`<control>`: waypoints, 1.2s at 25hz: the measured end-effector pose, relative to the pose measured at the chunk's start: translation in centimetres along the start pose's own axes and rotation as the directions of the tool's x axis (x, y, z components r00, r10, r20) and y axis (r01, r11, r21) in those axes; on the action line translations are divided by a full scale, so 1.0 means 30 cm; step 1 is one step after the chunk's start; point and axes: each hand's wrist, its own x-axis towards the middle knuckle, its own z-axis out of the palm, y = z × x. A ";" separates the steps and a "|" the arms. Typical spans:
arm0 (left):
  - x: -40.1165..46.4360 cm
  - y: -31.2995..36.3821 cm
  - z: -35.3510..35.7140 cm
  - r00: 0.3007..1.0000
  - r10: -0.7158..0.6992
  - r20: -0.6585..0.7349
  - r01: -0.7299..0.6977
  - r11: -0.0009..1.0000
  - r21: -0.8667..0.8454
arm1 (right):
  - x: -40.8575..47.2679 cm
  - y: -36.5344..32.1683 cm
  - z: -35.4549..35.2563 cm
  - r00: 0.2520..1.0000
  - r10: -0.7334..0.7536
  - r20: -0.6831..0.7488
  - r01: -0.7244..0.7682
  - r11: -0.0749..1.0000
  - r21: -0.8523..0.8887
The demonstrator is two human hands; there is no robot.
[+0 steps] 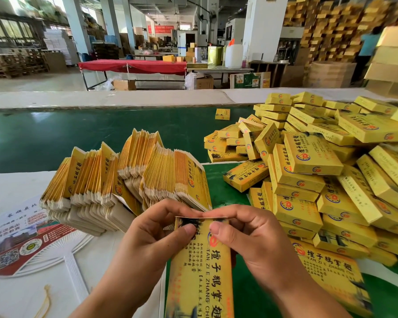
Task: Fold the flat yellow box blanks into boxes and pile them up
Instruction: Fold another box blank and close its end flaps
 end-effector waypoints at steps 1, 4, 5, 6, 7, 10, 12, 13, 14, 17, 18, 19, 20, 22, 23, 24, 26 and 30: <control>-0.001 -0.001 0.000 1.000 0.004 -0.011 -0.004 1.000 0.005 | 0.000 0.002 0.000 1.000 -0.007 -0.005 0.007 1.000 -0.013; -0.002 0.006 0.002 0.999 0.015 -0.029 -0.014 0.998 0.057 | -0.004 0.013 0.010 0.999 -0.034 -0.042 0.030 0.996 -0.084; -0.002 0.010 0.004 0.999 0.014 -0.041 -0.011 0.996 0.087 | -0.007 0.018 0.014 0.998 -0.039 -0.056 0.032 0.992 -0.126; -0.002 0.013 0.008 0.998 0.010 -0.064 -0.002 0.993 0.119 | -0.010 0.022 0.017 0.997 -0.043 -0.064 0.032 0.986 -0.162; -0.002 0.015 0.010 0.996 0.003 -0.094 0.011 0.988 0.151 | -0.012 0.024 0.019 0.997 -0.046 -0.061 0.034 0.982 -0.186; -0.003 0.016 0.014 0.989 -0.027 -0.147 0.056 0.978 0.199 | -0.012 0.017 0.021 1.000 0.008 -0.022 -0.011 0.985 -0.169; -0.004 0.021 0.020 0.989 -0.037 -0.141 0.065 0.977 0.205 | -0.012 0.007 0.023 0.999 0.048 0.000 -0.048 0.987 -0.150; -0.005 0.022 0.022 0.990 -0.032 -0.136 0.061 0.975 0.214 | -0.010 0.007 0.024 0.999 0.047 -0.009 -0.048 0.984 -0.172; -0.005 0.022 0.024 0.991 -0.027 -0.132 0.056 0.974 0.219 | -0.010 0.008 0.024 0.999 0.034 -0.019 -0.037 0.980 -0.193; -0.004 0.015 0.024 0.991 -0.028 -0.128 0.055 0.975 0.214 | -0.006 0.016 0.023 0.999 0.022 -0.034 -0.028 0.977 -0.210; -0.004 0.011 0.021 0.990 -0.034 -0.137 0.063 0.976 0.210 | -0.004 0.016 0.021 0.999 0.033 -0.037 -0.039 0.978 -0.206; -0.003 0.008 0.019 0.988 -0.041 -0.148 0.071 0.977 0.201 | -0.004 0.016 0.020 0.998 0.043 -0.036 -0.049 0.979 -0.197; -0.002 0.006 0.018 0.987 -0.043 -0.152 0.071 0.980 0.187 | -0.005 0.016 0.018 0.998 0.051 -0.034 -0.057 0.981 -0.183; -0.002 -0.001 0.013 0.990 -0.033 -0.140 0.057 0.983 0.175 | -0.007 0.019 0.013 0.998 0.051 -0.035 -0.056 0.984 -0.169; -0.002 -0.002 0.012 0.992 -0.027 -0.124 0.048 0.984 0.169 | -0.008 0.019 0.013 0.998 0.044 -0.040 -0.050 0.983 -0.174; -0.001 -0.002 0.013 0.994 -0.022 -0.111 0.041 0.985 0.169 | -0.010 0.019 0.014 0.998 0.033 -0.048 -0.042 0.981 -0.189; -0.001 -0.006 0.023 0.994 -0.005 -0.110 0.026 0.981 0.192 | -0.013 0.020 0.022 0.997 -0.002 -0.081 -0.017 0.972 -0.233; -0.025 -0.011 0.067 0.975 0.154 -0.158 -0.054 0.861 0.506 | -0.026 0.017 0.051 0.966 -0.135 -0.219 0.049 0.933 -0.358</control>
